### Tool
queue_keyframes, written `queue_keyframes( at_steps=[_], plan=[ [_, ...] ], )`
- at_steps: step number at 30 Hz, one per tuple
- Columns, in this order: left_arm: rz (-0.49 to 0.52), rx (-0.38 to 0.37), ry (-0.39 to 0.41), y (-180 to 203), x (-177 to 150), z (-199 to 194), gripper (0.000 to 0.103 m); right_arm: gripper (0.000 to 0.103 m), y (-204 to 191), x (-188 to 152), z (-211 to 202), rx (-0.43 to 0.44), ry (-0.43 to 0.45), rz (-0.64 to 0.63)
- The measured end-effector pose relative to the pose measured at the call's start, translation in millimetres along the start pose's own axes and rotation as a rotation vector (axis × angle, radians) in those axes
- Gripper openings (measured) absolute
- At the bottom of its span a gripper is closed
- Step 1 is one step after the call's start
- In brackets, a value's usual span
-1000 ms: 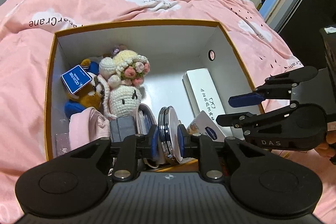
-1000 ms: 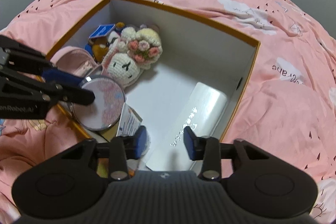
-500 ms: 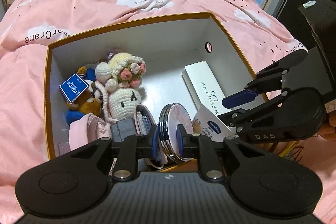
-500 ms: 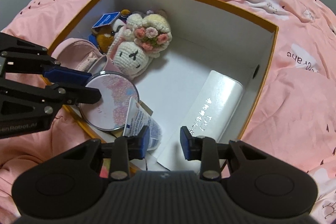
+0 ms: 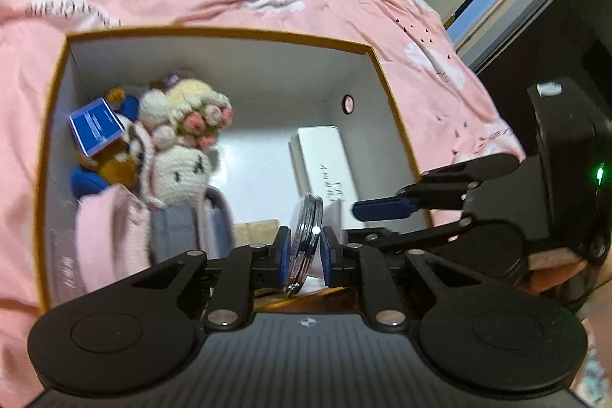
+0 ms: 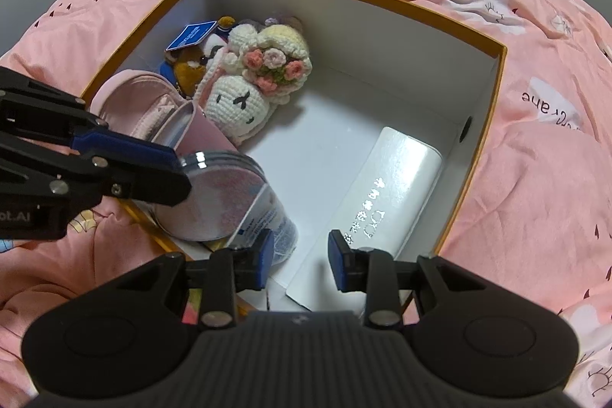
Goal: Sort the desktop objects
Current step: 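Lower the disc stack into the shoebox and open the left tool, then withdraw both tools from the shoebox toward the pom-pom and feather toy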
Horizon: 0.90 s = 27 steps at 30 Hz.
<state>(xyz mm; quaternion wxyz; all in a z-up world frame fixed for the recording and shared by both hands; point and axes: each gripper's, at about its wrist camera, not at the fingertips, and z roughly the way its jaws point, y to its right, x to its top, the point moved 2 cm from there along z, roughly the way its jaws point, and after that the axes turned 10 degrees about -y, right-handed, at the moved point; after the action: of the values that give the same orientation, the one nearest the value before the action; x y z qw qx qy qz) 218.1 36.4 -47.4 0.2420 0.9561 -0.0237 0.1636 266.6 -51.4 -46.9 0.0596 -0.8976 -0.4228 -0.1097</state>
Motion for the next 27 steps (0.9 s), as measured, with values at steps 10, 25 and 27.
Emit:
queue_keyframes(
  at_steps=[10, 25, 27],
  plan=[
    [-0.123, -0.070, -0.066, -9.5, 7.5, 22.5, 0.016, 0.033, -1.4, 2.2, 2.9, -0.018, -0.024, -0.044],
    [0.013, 0.061, 0.049, 3.9, -17.6, -2.9, 0.016, 0.034, -4.3, -3.4, -0.8, -0.041, -0.001, -0.043],
    [0.043, 0.077, 0.069, 10.6, -21.7, -8.6, 0.017, 0.034, -7.0, -6.7, -5.9, -0.061, 0.017, -0.049]
  ],
)
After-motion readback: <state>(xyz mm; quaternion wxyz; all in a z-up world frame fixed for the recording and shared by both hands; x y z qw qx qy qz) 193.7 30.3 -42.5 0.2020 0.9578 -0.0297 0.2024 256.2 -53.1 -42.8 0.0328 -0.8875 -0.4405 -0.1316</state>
